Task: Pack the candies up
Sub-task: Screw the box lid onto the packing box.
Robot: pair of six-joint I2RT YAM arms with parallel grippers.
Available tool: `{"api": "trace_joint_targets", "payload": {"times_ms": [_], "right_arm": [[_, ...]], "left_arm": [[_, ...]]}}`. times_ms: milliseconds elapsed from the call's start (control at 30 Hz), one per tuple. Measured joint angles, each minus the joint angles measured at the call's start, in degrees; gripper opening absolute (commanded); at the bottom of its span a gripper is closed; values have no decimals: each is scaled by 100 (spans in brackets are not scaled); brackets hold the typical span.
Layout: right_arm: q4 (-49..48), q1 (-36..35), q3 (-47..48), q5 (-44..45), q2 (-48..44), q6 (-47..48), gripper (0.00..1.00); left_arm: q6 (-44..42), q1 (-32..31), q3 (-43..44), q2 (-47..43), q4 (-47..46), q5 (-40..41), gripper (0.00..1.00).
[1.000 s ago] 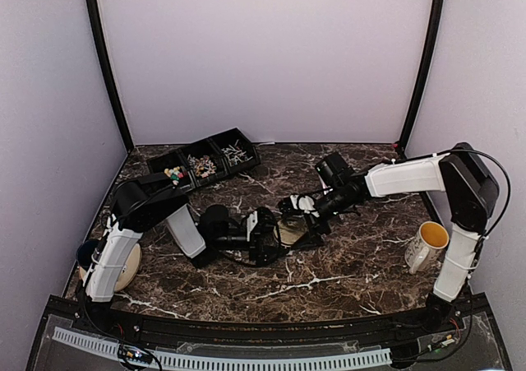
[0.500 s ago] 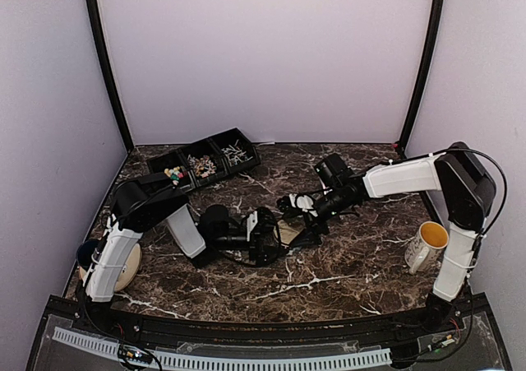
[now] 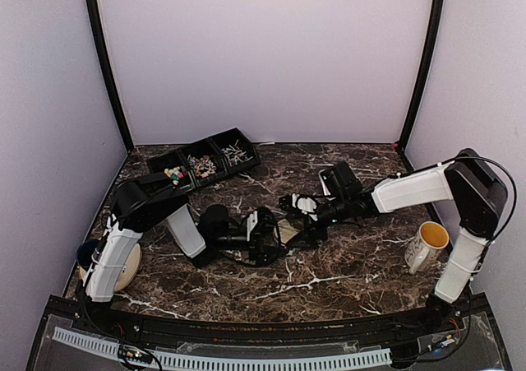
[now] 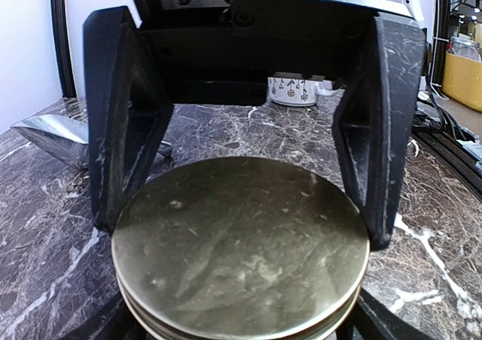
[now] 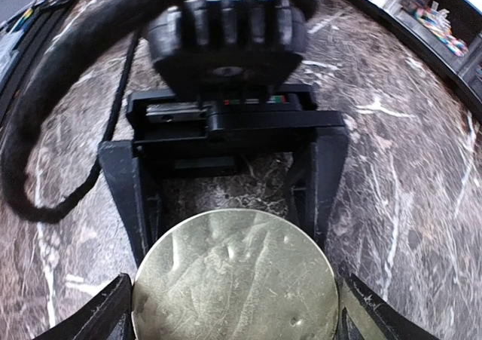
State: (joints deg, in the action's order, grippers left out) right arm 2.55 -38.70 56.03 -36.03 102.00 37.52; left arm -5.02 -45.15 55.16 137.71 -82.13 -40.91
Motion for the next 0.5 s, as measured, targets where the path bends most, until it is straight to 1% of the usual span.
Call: {"api": "trace_joint_targets", "payload": {"times_ms": [233,400,500], "right_arm": [[-973,-402,-643,1054,-367,-1316,79],[-1311,-706,-767,1985,-433,-2151,80],[-1412,-1021,-767,2599,-428,-2612,80]], "left_arm": [[7,0,-2,2,-7,0,84],[11,46,-26,2,-44,-33,84],[11,98,-50,0,-72,-101,84]]}}
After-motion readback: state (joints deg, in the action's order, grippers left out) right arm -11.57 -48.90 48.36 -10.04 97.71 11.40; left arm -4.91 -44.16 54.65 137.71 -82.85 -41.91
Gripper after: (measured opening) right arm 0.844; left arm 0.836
